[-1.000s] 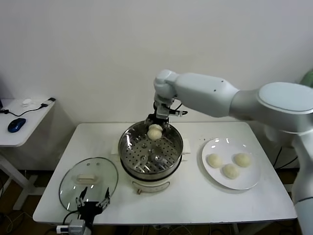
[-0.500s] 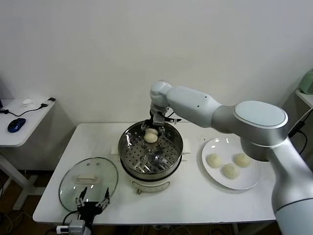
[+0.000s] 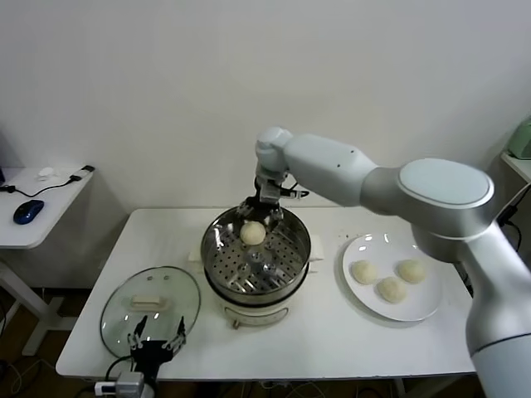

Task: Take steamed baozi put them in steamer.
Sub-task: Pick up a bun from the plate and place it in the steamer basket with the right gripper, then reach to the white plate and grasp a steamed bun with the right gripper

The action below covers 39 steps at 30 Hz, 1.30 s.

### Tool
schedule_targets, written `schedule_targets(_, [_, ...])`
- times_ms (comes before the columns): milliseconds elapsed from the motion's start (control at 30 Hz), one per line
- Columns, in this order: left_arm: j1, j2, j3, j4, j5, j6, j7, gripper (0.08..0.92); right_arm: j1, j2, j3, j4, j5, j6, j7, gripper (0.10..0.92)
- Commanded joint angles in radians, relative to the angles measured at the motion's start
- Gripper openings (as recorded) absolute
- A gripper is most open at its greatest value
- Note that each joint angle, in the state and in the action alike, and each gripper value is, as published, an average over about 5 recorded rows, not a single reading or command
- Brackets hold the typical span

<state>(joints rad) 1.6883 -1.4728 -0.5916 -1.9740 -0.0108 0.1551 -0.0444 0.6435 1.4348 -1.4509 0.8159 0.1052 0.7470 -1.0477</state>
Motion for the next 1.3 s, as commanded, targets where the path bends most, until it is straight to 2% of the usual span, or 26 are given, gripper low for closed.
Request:
schedule_targets(33, [0.000, -0.001, 0.000, -0.001, 0.001, 0.000, 0.000, 0.823, 0.225, -0.147, -0.204, 0.122, 0.433, -0.144, -0.087, 0.823])
schedule_targets(100, [0.001, -0.002, 0.001, -0.001, 0.002, -0.001, 0.000, 0.823, 0.284, -0.246, -0.297, 0.194, 0.539, -0.292, -0.089, 0.823])
schedule_targets(167, [0.002, -0.002, 0.002, 0.001, 0.004, -0.002, 0.000, 0.823, 0.329, -0.369, -0.370, 0.270, 0.573, -0.457, -0.078, 0.823])
schedule_targets(333, [-0.003, -0.003, 0.003, 0.003, 0.005, -0.003, 0.000, 0.823, 0.354, -0.596, -0.500, 0.433, 0.536, -0.734, 0.004, 0.823])
schedule_targets(500, [-0.006, -0.006, 0.004, 0.004, 0.005, -0.002, 0.001, 0.823, 0.268, -0.721, -0.539, 0.567, 0.520, -0.908, 0.078, 0.823])
schedule_targets(667, [-0.007, -0.012, 0.001, 0.006, 0.006, 0.000, 0.001, 0.823, 0.086, -0.743, -0.429, 0.557, 0.474, -0.984, 0.147, 0.823])
schedule_targets(967, [0.009, -0.021, -0.004, 0.009, 0.012, -0.001, -0.001, 0.823, -0.230, -0.657, -0.149, 0.324, 0.375, -1.016, 0.209, 0.823])
schedule_targets(1133, [0.014, -0.020, -0.003, 0.016, 0.017, -0.004, -0.001, 0.823, -0.318, -0.606, -0.029, 0.225, 0.344, -1.013, 0.220, 0.823])
schedule_targets(1300, [0.011, -0.020, 0.001, 0.021, 0.020, -0.006, -0.001, 0.823, -0.347, -0.576, -0.003, 0.202, 0.335, -1.011, 0.219, 0.823])
